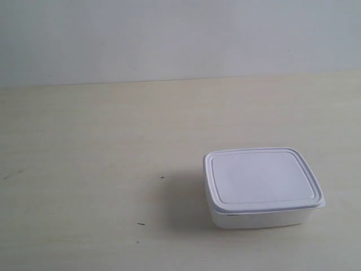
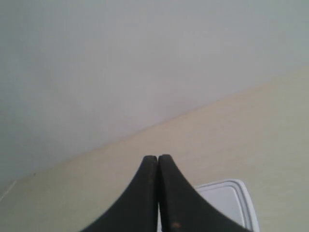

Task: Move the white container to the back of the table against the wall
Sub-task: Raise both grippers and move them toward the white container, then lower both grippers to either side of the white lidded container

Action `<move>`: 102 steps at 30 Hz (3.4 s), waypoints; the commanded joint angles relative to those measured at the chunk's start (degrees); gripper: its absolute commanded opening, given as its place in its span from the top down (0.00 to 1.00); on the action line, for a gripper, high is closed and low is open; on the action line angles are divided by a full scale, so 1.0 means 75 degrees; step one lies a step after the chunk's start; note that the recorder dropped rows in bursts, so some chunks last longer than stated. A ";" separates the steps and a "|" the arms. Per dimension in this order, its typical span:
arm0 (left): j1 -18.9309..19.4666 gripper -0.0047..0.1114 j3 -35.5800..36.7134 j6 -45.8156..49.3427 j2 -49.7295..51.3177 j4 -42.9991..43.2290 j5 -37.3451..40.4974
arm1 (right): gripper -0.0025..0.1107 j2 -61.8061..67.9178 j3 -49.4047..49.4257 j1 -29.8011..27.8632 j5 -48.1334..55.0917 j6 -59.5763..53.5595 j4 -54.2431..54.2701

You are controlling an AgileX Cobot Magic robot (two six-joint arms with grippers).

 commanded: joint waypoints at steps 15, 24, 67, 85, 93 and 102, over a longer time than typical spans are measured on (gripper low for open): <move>-0.0476 0.96 -0.2619 0.5365 0.4233 -0.4489 0.3731 | 0.98 0.3673 -0.4643 -0.0025 0.4293 -0.1445 -0.0106; -0.0579 0.96 -0.2619 0.5926 0.4380 -0.6380 0.3712 | 0.98 0.3770 -0.4699 -0.0025 0.4278 -0.1896 -0.0106; -0.8805 0.96 -0.3717 0.4656 1.0559 -0.3451 -0.2686 | 0.98 0.5972 -0.1634 0.2684 0.3324 0.0371 -0.1121; -0.8594 0.96 -0.4770 0.3836 1.2576 -0.3451 -0.3153 | 0.98 0.7848 -0.1328 0.2684 0.1946 0.3209 -0.3501; -0.8284 0.96 -0.4793 0.3836 1.2846 -0.3451 -0.2951 | 0.98 0.7895 -0.1328 0.2670 0.1664 0.3990 -0.4461; -0.8284 0.96 -0.5528 0.3836 1.3529 -0.3420 -0.2378 | 0.98 0.8477 -0.1405 0.2670 0.1293 0.3990 -0.4498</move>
